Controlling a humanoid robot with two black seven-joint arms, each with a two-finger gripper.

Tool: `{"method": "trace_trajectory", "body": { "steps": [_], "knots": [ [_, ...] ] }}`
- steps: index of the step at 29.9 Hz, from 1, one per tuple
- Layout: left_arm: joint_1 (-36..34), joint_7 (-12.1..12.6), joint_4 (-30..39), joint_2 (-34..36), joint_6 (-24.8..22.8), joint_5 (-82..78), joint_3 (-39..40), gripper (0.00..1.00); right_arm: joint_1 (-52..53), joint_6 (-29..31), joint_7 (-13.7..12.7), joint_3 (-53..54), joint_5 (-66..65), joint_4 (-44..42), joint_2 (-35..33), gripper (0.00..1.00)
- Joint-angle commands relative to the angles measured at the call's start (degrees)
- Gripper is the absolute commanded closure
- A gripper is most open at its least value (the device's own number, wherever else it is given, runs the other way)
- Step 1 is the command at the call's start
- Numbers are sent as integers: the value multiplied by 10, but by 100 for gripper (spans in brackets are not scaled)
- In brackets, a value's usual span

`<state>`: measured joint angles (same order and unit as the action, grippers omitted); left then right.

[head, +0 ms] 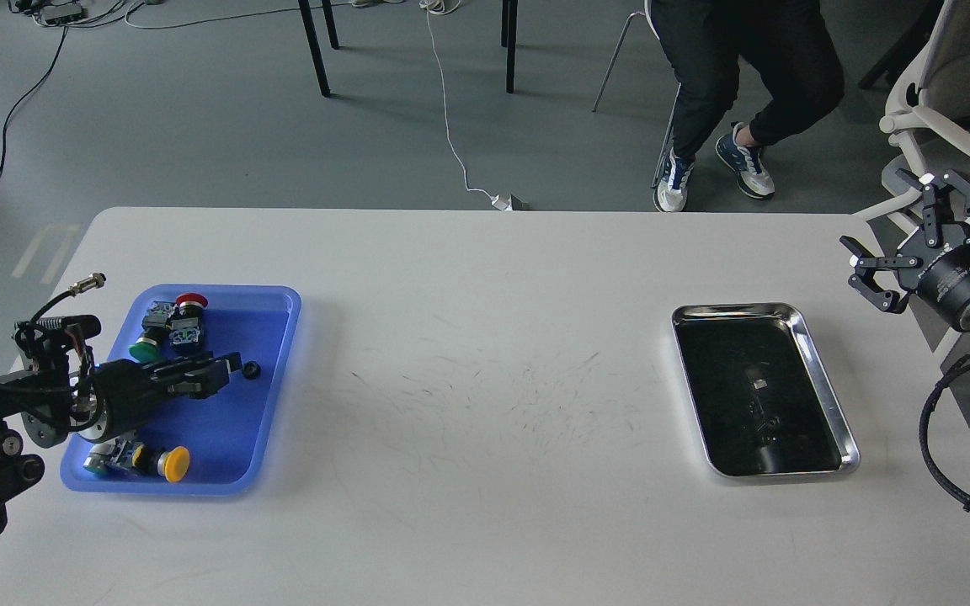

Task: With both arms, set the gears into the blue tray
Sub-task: 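Carry the gear with the left gripper into the blue tray and place it, then lift the left gripper up and away from the blue tray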

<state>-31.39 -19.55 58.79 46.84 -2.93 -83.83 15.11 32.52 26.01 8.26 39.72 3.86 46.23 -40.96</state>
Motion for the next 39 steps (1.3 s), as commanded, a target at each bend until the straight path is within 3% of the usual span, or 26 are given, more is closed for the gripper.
{"method": "trace_trajectory", "body": {
  "steps": [1, 4, 11, 19, 31, 39],
  "knots": [
    [-3, 0, -1, -2, 0, 2, 1, 34, 0, 0, 0, 0, 0, 0, 0, 6],
    [-7, -1, -1, -1, 0, 2, 4, 20, -1, 0, 0, 0, 0, 0, 0, 6],
    [-37, -4, 26, 32, -2, 37, 11, 6, 0, 0, 0, 2, 0, 0, 1, 5],
    [-110, -4, 68, 70, -44, 170, 42, 2, 11, -3, -4, 4, 0, 0, 0, 2],
    [-152, 24, 56, -8, -47, 608, 127, 2, 18, 1, -2, 26, 0, 32, -24, 2],
    [-145, 55, -25, -83, -52, 742, 198, 2, 18, 2, -2, 35, 0, 95, -54, 2]
  ]
}}
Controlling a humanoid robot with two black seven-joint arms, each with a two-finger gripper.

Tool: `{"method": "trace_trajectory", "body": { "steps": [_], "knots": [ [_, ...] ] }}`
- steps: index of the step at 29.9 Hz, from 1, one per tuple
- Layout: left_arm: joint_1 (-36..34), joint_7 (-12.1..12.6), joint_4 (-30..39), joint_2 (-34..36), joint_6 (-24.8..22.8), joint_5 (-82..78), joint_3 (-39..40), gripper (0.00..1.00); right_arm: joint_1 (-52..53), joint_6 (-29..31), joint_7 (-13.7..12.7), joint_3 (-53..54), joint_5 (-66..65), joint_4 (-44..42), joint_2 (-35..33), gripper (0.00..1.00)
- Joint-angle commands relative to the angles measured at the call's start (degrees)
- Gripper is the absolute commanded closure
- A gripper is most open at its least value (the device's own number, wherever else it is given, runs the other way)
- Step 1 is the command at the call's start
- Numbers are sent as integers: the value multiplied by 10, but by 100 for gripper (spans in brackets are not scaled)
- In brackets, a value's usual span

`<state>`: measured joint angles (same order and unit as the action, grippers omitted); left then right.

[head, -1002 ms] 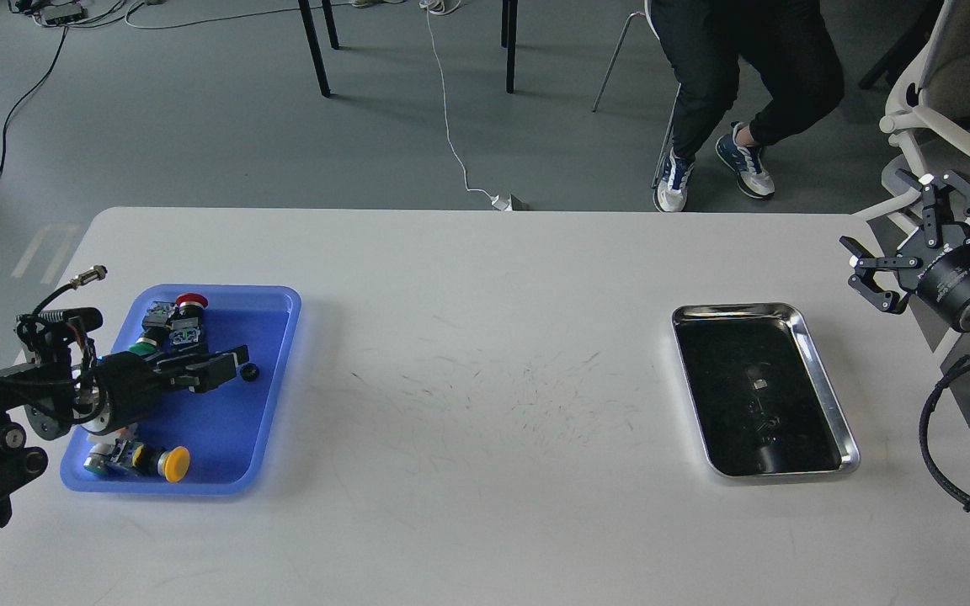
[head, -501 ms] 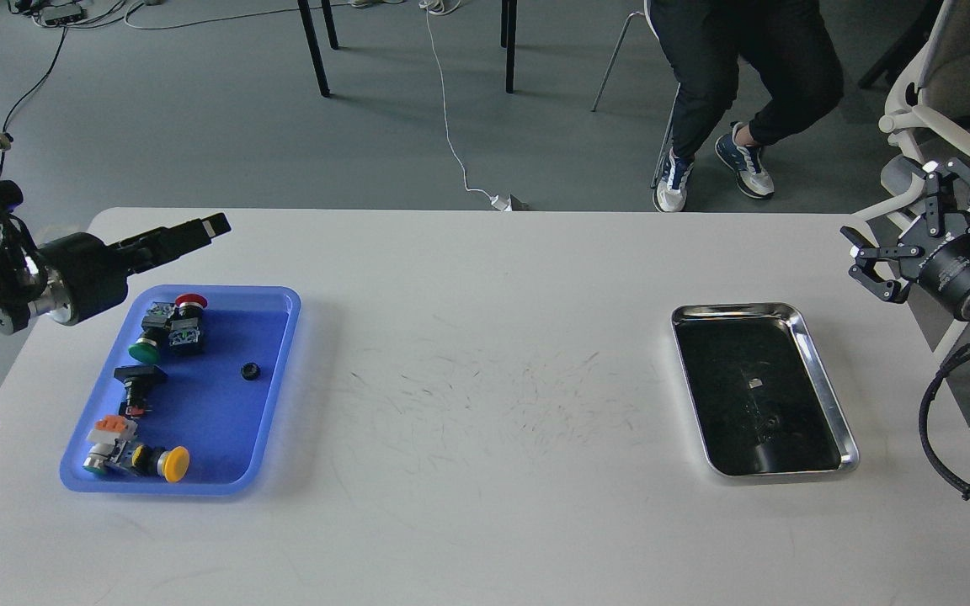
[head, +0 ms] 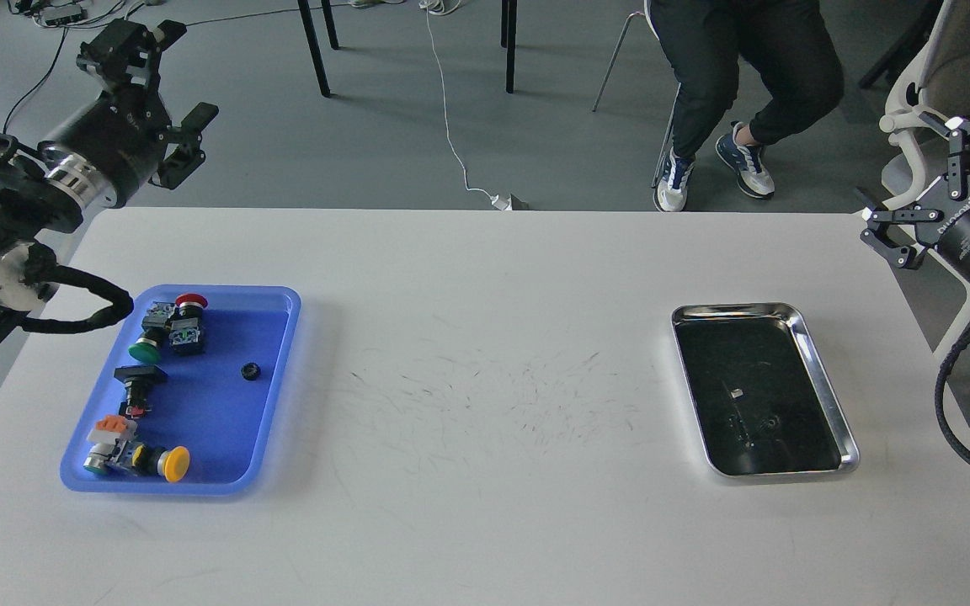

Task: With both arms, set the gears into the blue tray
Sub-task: 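Lift the left gripper up and away from the blue tray, then reach the right gripper into the metal tray and grasp another black gear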

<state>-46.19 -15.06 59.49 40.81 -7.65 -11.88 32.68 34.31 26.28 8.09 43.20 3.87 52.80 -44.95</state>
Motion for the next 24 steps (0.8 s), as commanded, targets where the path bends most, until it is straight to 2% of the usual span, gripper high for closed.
{"method": "trace_trajectory", "body": {
  "steps": [1, 4, 10, 16, 19, 24],
  "knots": [
    [3, 13, -42, -28, -15, 27, 27, 2, 1, -3, 0, 0, -1, 45, -23, 2],
    [5, 13, -56, -35, -41, 36, 29, 2, 1, -5, -3, -5, -15, 107, -68, 2],
    [27, 30, -67, -40, -37, 37, 28, 2, 46, -13, -11, -7, -155, 230, -179, 2],
    [59, 38, -67, -39, -44, 51, 31, 2, 108, -19, -54, -23, -310, 320, -231, 2],
    [65, 42, -66, -40, -42, 48, 30, 2, 156, -12, -76, -73, -386, 344, -230, 2],
    [66, 35, -67, -42, -37, 43, 30, 2, 232, 4, -94, -240, -495, 397, -235, 2]
  ]
}}
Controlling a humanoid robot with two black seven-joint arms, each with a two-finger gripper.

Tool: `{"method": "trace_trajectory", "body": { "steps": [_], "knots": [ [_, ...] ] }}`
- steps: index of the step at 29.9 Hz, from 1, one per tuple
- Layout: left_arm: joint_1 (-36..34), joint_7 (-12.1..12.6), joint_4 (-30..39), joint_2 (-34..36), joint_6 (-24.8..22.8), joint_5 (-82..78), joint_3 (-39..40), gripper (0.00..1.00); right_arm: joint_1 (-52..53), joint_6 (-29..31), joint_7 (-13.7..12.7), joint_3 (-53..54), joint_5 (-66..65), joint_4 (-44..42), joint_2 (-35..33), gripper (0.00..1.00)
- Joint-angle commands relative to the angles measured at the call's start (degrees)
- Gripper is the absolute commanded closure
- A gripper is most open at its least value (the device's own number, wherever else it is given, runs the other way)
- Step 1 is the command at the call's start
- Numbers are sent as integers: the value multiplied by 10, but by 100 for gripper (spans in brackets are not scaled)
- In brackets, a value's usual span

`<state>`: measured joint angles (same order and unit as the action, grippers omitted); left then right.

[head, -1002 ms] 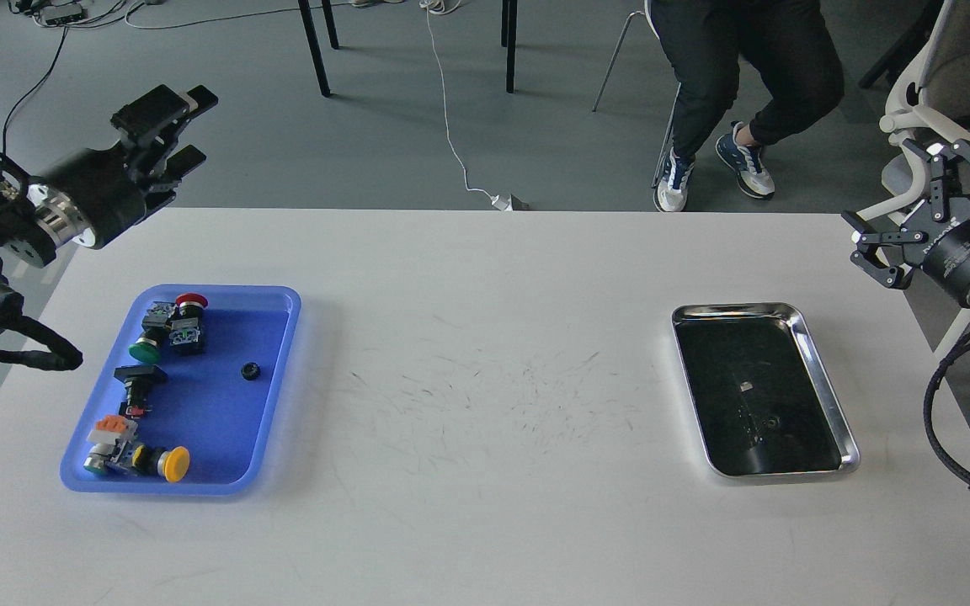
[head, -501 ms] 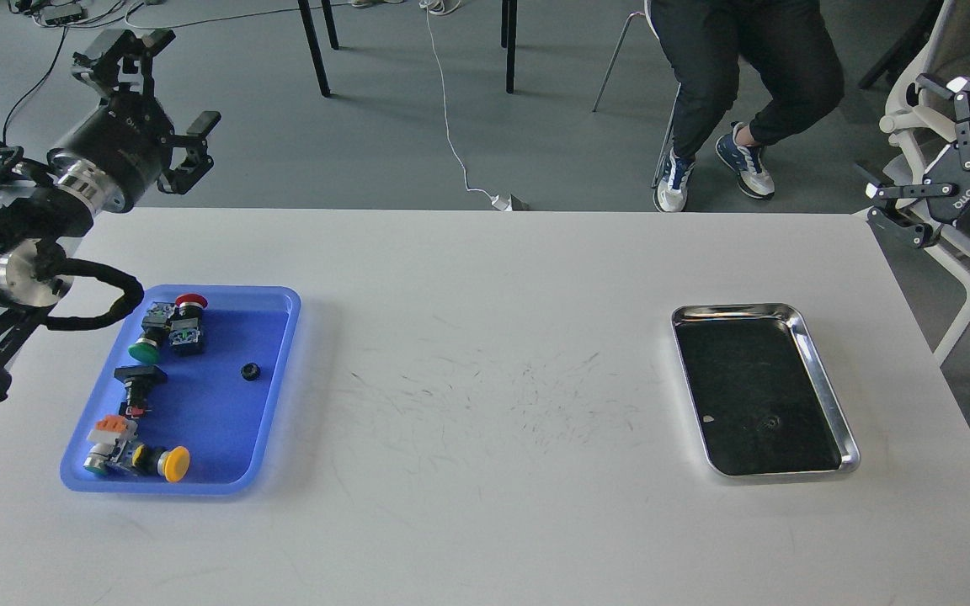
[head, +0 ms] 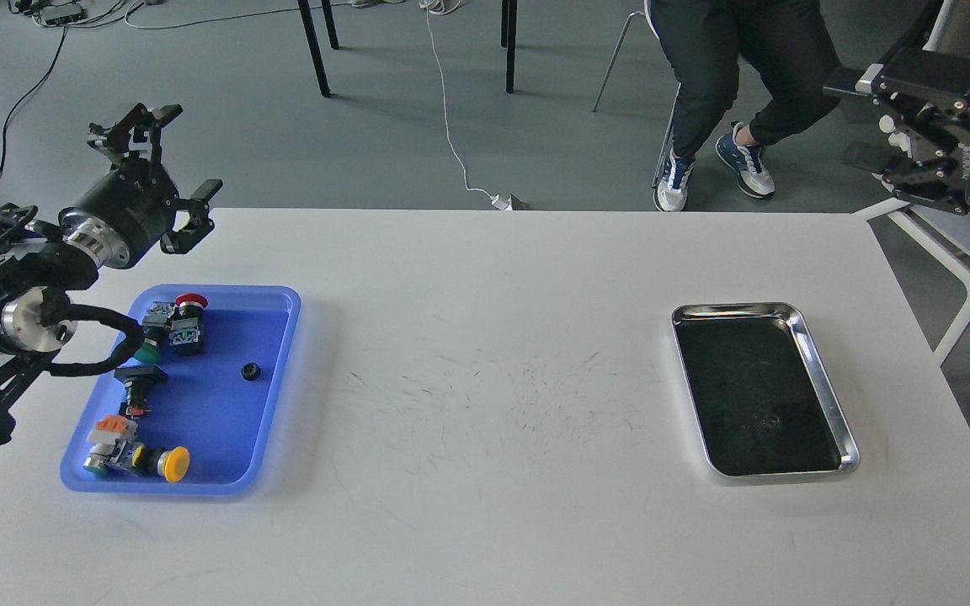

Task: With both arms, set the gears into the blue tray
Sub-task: 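Reach the right gripper into the metal tray and grasp another black gear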

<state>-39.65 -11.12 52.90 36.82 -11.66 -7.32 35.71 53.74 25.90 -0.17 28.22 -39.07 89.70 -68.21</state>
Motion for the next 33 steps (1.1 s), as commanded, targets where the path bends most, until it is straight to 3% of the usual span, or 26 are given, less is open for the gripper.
{"method": "trace_trajectory", "body": {
  "steps": [1, 11, 27, 33],
  "knots": [
    [1, -7, 0, -3, 3, -2, 0, 2, 47, 8, -15, -117, -94, 33, -3, 2],
    [1, -21, 0, 1, 9, -3, 0, 2, 55, 10, -19, -244, -317, 39, 8, 2],
    [1, -24, 1, 0, 21, -3, -1, 2, 13, 6, -19, -290, -372, 5, 38, 2],
    [1, -24, 3, -3, 21, -4, -3, 2, 3, 3, -20, -291, -387, -43, 88, 2]
  ]
}}
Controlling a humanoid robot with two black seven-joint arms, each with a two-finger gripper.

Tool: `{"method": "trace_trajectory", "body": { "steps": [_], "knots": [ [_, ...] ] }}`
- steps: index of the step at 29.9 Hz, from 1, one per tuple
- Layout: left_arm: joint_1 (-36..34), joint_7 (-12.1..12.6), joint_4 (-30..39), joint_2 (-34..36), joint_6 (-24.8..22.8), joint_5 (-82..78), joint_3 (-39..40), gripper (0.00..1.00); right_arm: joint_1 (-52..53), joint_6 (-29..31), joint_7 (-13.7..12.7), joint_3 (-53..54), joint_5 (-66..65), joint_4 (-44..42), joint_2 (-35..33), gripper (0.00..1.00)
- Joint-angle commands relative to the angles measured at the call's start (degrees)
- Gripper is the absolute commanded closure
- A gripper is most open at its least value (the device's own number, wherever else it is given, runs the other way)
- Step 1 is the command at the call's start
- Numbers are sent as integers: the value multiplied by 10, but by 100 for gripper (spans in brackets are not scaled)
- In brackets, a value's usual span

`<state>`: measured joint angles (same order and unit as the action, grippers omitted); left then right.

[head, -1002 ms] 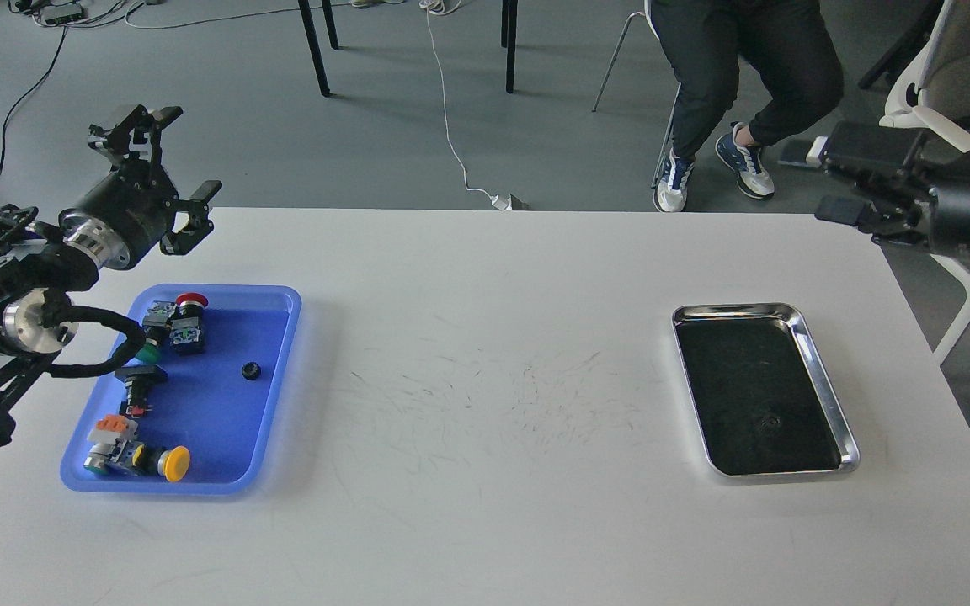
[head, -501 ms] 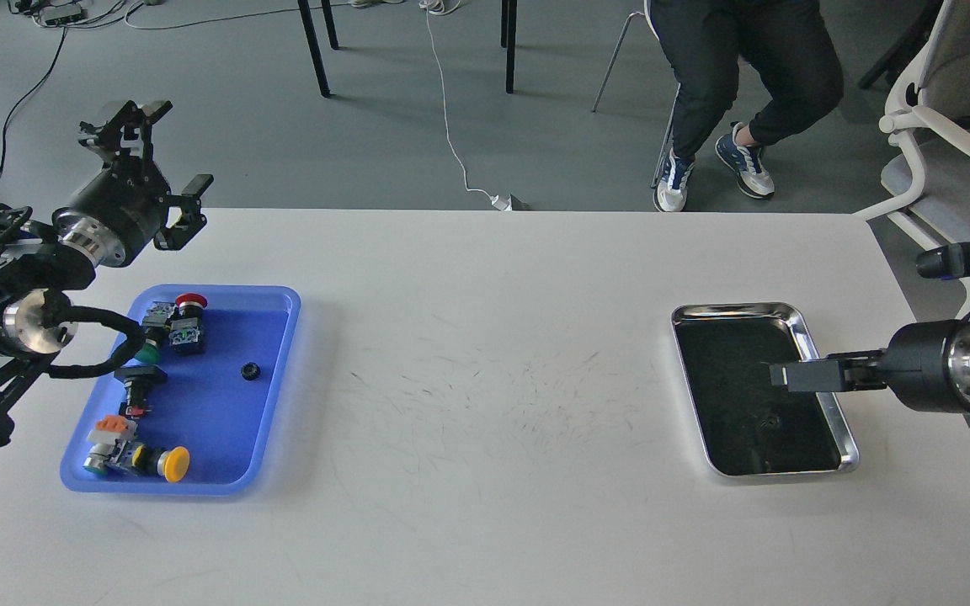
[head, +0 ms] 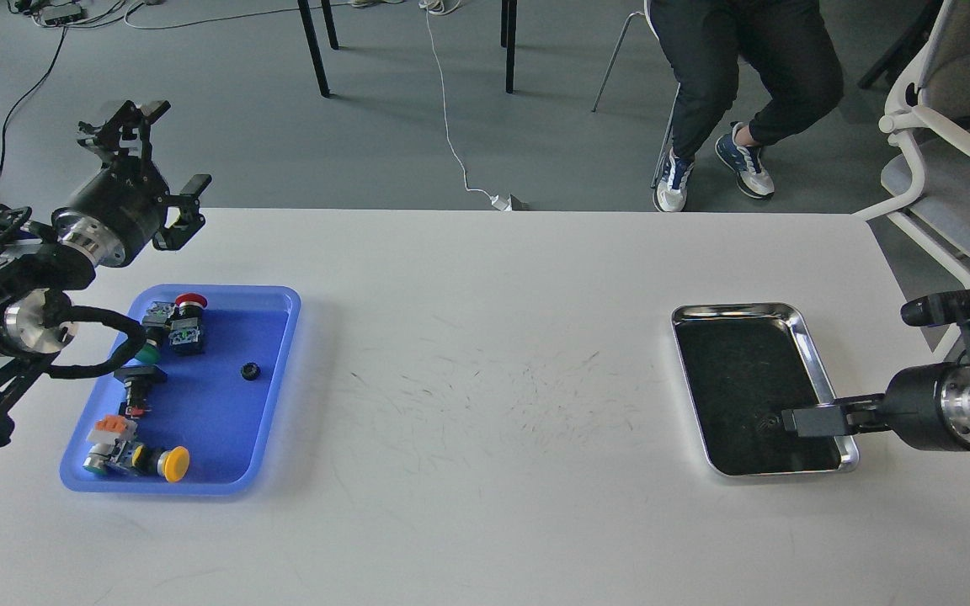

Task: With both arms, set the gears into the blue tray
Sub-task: 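Reach the right gripper into the metal tray and grasp another black gear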

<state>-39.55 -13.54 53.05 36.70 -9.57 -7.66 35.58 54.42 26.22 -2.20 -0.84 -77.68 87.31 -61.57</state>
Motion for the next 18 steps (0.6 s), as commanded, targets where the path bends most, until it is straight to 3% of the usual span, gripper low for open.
{"method": "trace_trajectory", "body": {
  "steps": [1, 7, 18],
  "knots": [
    [0, 0, 1, -2, 0, -1, -2, 2, -5, 0, 0, 0, 0, -24, 29, 2],
    [-1, 0, 1, -3, 0, -1, -4, 2, -19, -1, 0, -1, 2, -67, 88, 3],
    [-3, 0, 1, -1, 0, -1, -3, 2, -19, -2, 0, -1, 3, -88, 108, 11]
  ]
}}
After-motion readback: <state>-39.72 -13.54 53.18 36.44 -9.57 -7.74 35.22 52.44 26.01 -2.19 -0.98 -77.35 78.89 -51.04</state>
